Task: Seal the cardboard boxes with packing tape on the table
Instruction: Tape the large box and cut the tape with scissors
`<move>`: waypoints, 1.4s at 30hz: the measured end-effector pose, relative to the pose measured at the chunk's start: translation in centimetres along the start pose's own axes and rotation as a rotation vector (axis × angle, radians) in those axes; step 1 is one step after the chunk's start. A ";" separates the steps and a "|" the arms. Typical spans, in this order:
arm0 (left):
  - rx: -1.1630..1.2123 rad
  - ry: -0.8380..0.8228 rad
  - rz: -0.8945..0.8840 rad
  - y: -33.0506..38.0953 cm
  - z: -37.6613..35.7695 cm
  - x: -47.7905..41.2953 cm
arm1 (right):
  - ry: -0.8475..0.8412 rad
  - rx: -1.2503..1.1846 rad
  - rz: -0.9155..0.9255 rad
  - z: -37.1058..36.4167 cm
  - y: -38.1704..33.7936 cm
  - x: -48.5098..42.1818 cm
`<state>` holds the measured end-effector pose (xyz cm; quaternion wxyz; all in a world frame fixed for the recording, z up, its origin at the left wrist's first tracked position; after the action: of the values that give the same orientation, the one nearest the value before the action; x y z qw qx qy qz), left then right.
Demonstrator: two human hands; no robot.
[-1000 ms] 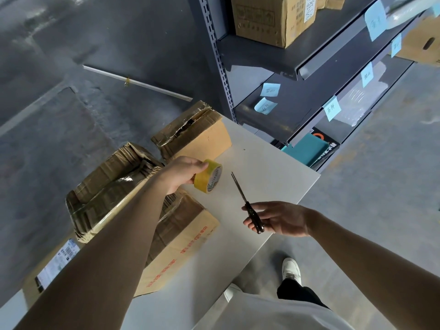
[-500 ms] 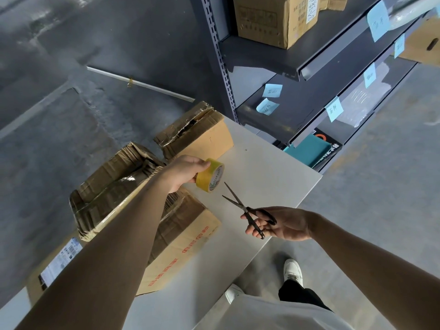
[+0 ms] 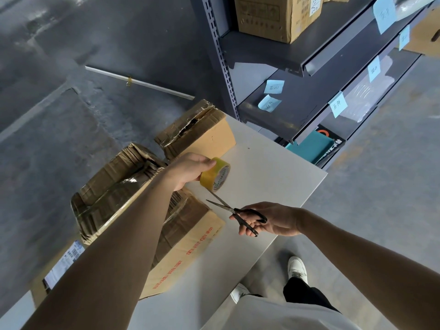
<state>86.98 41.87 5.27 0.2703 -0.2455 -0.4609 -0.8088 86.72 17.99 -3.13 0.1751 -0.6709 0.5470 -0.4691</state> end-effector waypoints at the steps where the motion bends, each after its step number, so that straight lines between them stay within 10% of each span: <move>1: -0.006 0.000 -0.003 0.0 0.0 -0.1 | 0.006 0.006 0.005 -0.1 -0.2 -0.1; 42: -0.146 -0.027 0.021 0.9 0.3 -1.1 | 0.066 0.091 0.027 -0.8 -2.2 -4.1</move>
<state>88.44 41.95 5.25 0.2540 -0.2805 -0.4016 -0.8340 87.47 22.70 -2.84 0.1937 -0.6390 0.5394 -0.5131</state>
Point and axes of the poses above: each hand's wrist, its own x-axis away from the middle knuckle, its own z-axis out of the back of the hand, y = z × x, the point moved 2 cm from there along -x, towards the middle knuckle, and after that the axes turned 5 degrees about -y, right-handed, at the moved point
